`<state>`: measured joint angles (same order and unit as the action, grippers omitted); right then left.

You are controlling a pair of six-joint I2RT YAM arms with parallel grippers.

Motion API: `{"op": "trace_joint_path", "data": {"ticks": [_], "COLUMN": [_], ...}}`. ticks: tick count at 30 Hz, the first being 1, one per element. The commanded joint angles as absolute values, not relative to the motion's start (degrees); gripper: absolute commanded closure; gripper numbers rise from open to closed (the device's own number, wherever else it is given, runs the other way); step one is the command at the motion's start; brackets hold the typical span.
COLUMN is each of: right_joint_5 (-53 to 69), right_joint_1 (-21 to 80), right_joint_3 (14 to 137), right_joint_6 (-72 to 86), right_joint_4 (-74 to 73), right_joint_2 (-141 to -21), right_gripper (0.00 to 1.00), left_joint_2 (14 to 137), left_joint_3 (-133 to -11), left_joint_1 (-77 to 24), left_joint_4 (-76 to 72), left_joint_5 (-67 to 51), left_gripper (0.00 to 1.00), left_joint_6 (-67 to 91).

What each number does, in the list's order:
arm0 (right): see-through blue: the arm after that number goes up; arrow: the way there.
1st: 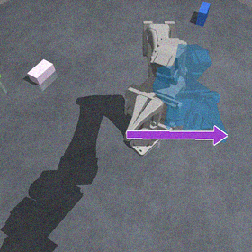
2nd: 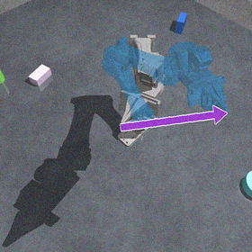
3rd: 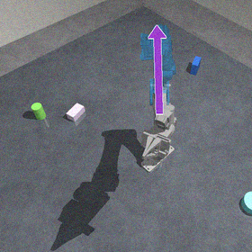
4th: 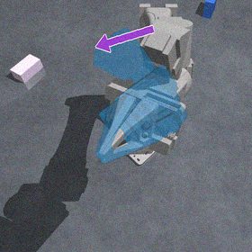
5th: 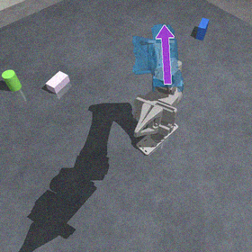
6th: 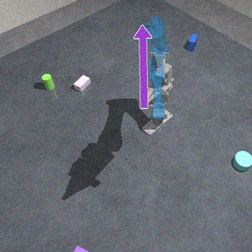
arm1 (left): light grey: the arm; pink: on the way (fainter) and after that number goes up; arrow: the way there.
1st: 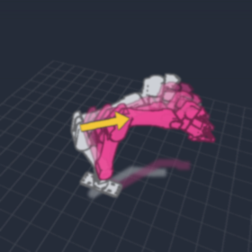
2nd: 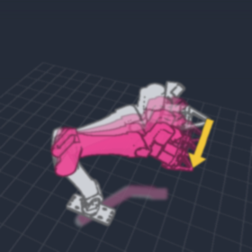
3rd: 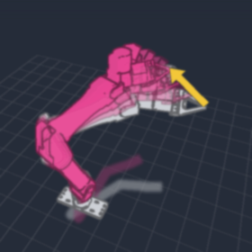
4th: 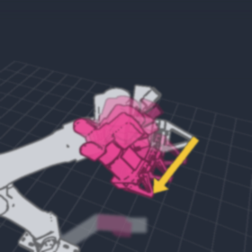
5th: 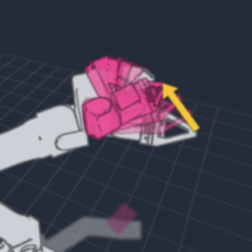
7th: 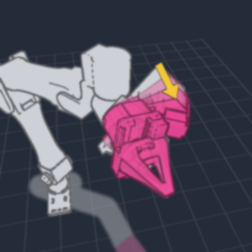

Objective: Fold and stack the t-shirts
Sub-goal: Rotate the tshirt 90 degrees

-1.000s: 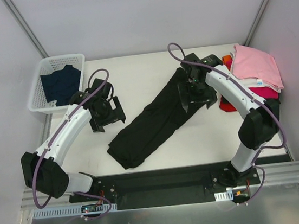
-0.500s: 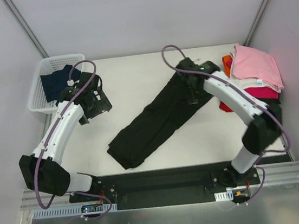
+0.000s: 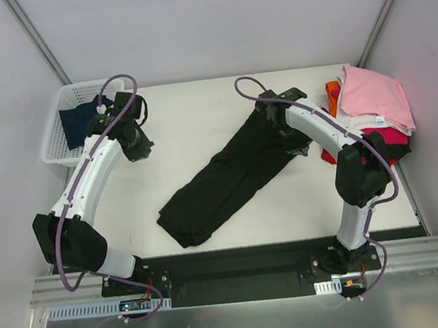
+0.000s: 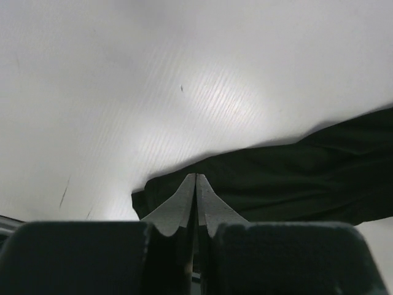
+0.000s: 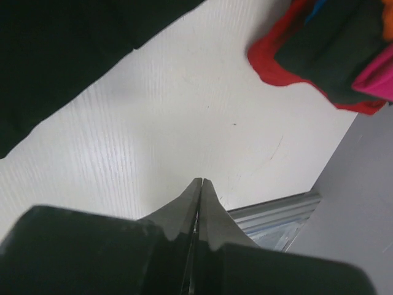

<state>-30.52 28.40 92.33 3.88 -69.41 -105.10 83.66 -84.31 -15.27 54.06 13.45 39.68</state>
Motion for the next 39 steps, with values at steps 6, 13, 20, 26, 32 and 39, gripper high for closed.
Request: {"op": "trace_joint_path", "data": {"ticks": [6,13,20,26,32,39], "right_joint_5": [-19.8,2.4,9.0,9.5,11.6,14.1], "right_joint_1": [26.4,19.7,14.8,12.9,12.2,12.0], "right_joint_3": [94.6,99.6,107.3,110.0,109.4,110.9], "right_joint_6": [8.9,11.5,13.5,13.4,14.5,17.4], "right_joint_4": [-60.5,-54.0,-53.7,-53.7,-51.7,-48.6], "right_joint_2": [-107.0,-113.2,-121.0,-124.8,-128.1,-132.8], "right_gripper": [0.99,0.99,0.99,0.99,0.99,0.99], "left_joint_2": [89.3,87.1,88.0,90.7,94.7,97.9], "left_joint_3": [-67.0,-66.6,-65.8,-64.9,-64.9,-63.8], "left_joint_1": [-15.6,-22.5,-31.8,-34.5,-34.4,-34.5], "left_joint_4": [49.9,48.5,49.0,48.3,45.4,41.8], "left_joint_5": [0.1,-7.0,-8.1,-5.4,-3.9,-6.6], "left_gripper": [1.00,1.00,1.00,1.00,1.00,1.00], "left_joint_6": [36.9,33.4,36.2,35.7,33.8,34.2]}}
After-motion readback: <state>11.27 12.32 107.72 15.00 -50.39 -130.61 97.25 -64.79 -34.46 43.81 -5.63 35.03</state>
